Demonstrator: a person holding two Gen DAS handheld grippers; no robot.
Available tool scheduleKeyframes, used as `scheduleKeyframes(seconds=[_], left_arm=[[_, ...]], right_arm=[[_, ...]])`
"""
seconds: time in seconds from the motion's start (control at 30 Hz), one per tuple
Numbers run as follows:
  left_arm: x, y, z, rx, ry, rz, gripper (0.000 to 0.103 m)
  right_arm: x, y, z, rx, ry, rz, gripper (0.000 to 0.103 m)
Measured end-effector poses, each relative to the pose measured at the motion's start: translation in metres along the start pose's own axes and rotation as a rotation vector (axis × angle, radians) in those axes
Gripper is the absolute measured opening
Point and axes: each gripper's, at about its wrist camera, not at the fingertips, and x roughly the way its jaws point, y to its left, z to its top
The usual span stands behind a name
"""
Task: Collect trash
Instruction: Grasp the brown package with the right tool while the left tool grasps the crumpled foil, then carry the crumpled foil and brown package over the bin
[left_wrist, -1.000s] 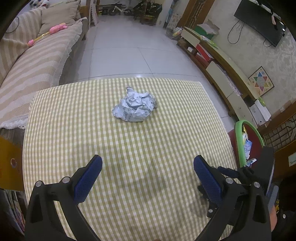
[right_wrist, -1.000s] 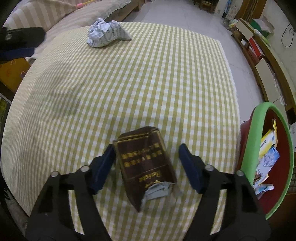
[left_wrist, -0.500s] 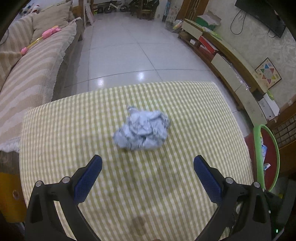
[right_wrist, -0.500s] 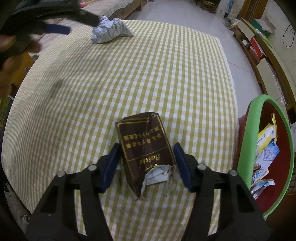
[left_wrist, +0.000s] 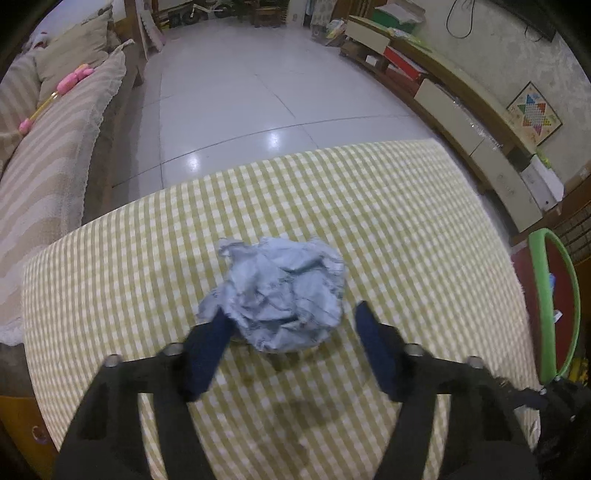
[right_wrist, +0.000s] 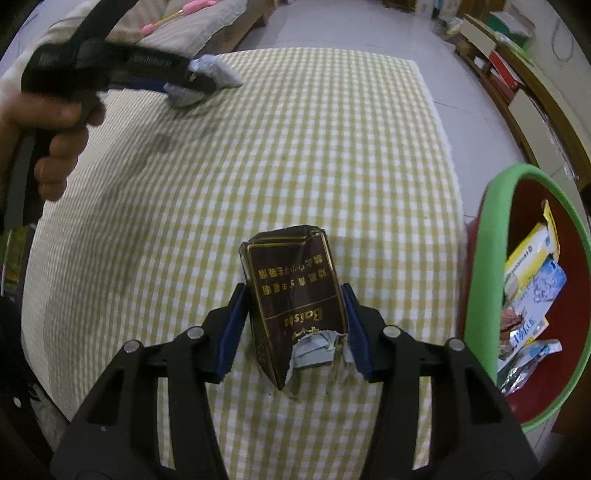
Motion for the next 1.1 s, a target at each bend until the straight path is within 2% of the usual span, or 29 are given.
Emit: scheduleKeyframes(seconds=[0.03, 0.13, 0.3, 0.5, 0.87, 1.1], left_arm=[[0.0, 0.002, -0.001, -0.002, -0.003, 0.01, 0.05], [-0.005, 0.007, -0.004, -0.006, -0.011, -0.001, 0.047], [-0.019, 0.015, -0.024, 0.02, -0.005, -0.001, 0.046], [-0.052, 0.021, -0.063, 0.013, -0.018, -0.004, 0.046], [-0.118, 0.004, -0.124, -0.036, -0.076, -0.028, 0.046], [-0.147, -0.023, -0.141, -0.03, -0.113, -0.056, 0.046]], right_arm=[[-0.001, -0.003, 0.001, 0.006, -0.003, -0.004, 0.049], [-0.005, -0.007, 0.002, 0.024, -0.014, -0.014, 0.049], [-0.012, -0.01, 0.005, 0.042, -0.029, -0.026, 0.049], [-0.027, -0.005, 0.006, 0.045, -0.055, -0.027, 0.049], [-0.073, 0.002, -0.007, 0.069, -0.135, -0.025, 0.049], [-0.103, -0.003, -0.015, 0.099, -0.195, -0.037, 0.049]])
